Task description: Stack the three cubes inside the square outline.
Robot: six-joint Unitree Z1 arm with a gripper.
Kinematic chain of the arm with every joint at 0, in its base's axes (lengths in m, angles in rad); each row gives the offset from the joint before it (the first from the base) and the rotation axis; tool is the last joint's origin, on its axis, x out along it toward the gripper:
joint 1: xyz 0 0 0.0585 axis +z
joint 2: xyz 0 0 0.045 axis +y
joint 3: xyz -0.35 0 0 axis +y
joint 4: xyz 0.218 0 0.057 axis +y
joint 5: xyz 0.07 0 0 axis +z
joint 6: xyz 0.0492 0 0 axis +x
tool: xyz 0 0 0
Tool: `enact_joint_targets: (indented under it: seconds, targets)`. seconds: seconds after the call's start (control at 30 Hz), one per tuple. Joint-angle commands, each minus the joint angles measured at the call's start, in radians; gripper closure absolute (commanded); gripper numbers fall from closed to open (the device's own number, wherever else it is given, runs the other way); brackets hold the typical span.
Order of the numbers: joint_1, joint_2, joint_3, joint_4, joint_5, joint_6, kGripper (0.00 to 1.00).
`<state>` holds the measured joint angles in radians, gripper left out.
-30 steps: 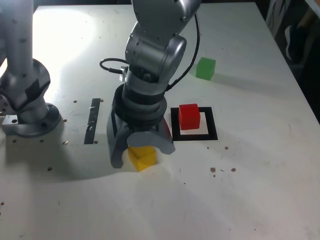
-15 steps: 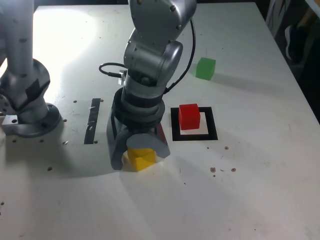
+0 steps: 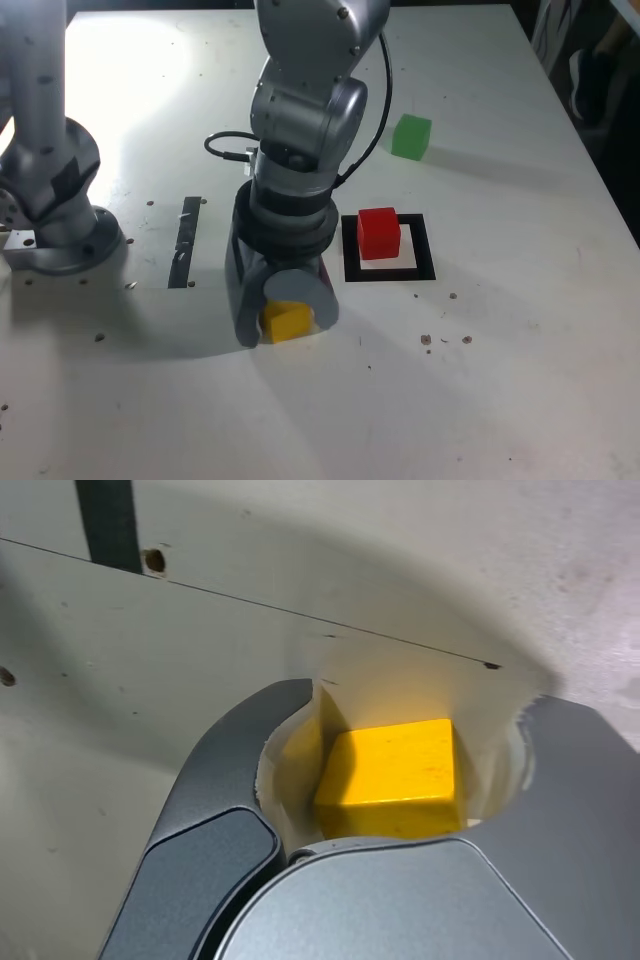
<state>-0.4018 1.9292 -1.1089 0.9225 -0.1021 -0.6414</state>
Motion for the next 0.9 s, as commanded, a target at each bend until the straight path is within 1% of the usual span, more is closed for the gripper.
enact_joint_targets:
  seconds: [0.0, 0.13, 0.33, 0.4, 0.5, 0.6, 0.67, 0.77, 0.87]
  targets:
    - [0.001, 0.006, -0.009, -0.007, 0.009, 0.000, 0.70]
    - [0.001, 0.006, -0.019, -0.006, 0.023, 0.002, 0.71]
    - [0.001, -0.001, -0.038, 0.016, 0.049, 0.006, 0.78]
    - [0.003, -0.008, -0.058, 0.045, 0.061, 0.021, 0.79]
    - [0.007, -0.041, -0.109, 0.131, 0.078, 0.056, 0.80]
    - [0.015, -0.092, -0.172, 0.223, 0.106, 0.112, 0.81]
    - [0.028, -0.118, -0.213, 0.260, 0.128, 0.169, 0.81]
    - [0.067, -0.126, -0.269, 0.284, 0.151, 0.279, 0.81]
    - [0.128, -0.114, -0.308, 0.298, 0.160, 0.389, 0.81]
